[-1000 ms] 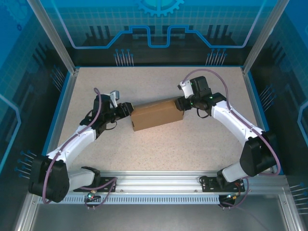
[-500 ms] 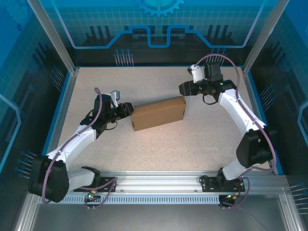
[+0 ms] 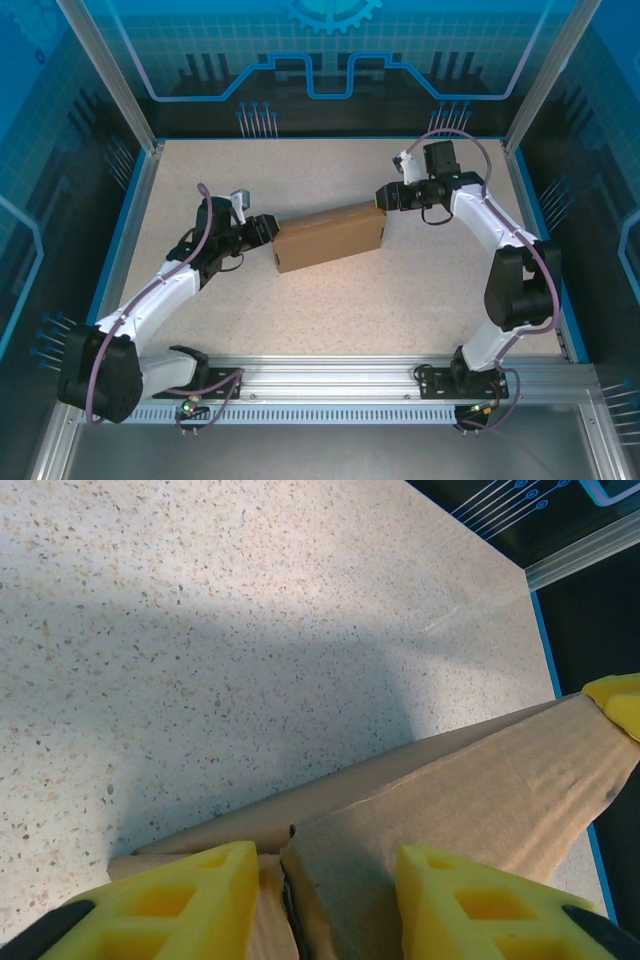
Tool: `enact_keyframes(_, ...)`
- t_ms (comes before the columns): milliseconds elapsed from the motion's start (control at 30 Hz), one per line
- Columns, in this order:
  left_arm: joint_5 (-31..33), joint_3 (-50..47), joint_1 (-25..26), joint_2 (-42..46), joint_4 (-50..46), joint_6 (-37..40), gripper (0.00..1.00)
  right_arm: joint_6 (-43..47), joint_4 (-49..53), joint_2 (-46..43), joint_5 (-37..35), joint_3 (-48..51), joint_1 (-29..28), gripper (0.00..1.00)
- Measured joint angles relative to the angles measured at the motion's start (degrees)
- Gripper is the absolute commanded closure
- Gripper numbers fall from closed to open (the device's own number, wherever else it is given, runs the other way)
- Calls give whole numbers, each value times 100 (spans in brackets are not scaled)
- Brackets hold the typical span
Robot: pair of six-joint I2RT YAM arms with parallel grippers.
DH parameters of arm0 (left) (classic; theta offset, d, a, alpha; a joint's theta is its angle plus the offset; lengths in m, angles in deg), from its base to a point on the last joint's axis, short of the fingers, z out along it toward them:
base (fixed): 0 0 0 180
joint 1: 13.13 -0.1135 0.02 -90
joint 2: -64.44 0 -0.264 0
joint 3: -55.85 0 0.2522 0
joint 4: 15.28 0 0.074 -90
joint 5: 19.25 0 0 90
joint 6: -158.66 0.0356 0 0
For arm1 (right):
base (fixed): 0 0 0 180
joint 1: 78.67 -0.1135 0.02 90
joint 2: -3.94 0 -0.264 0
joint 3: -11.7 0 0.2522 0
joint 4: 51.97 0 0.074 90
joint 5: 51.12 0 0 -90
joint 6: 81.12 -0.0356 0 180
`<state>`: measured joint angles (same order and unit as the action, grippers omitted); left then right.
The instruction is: Fold the paper box
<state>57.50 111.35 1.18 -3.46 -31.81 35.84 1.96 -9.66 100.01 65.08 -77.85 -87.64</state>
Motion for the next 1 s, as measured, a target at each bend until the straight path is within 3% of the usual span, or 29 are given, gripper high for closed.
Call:
enact_keyframes(400, -11, 2, 22, 26, -208, -31, 40, -142, -669, -382, 175, 710, 79, 54)
enact_keyframes(567, -70, 0, 31, 153, -341, -79, 38, -173, -761, -385, 192, 748, 79, 54)
enact_keyframes(1000, -326, -369, 55, 385, -155, -210, 62, -195, -957, -444, 195, 922, 79, 54)
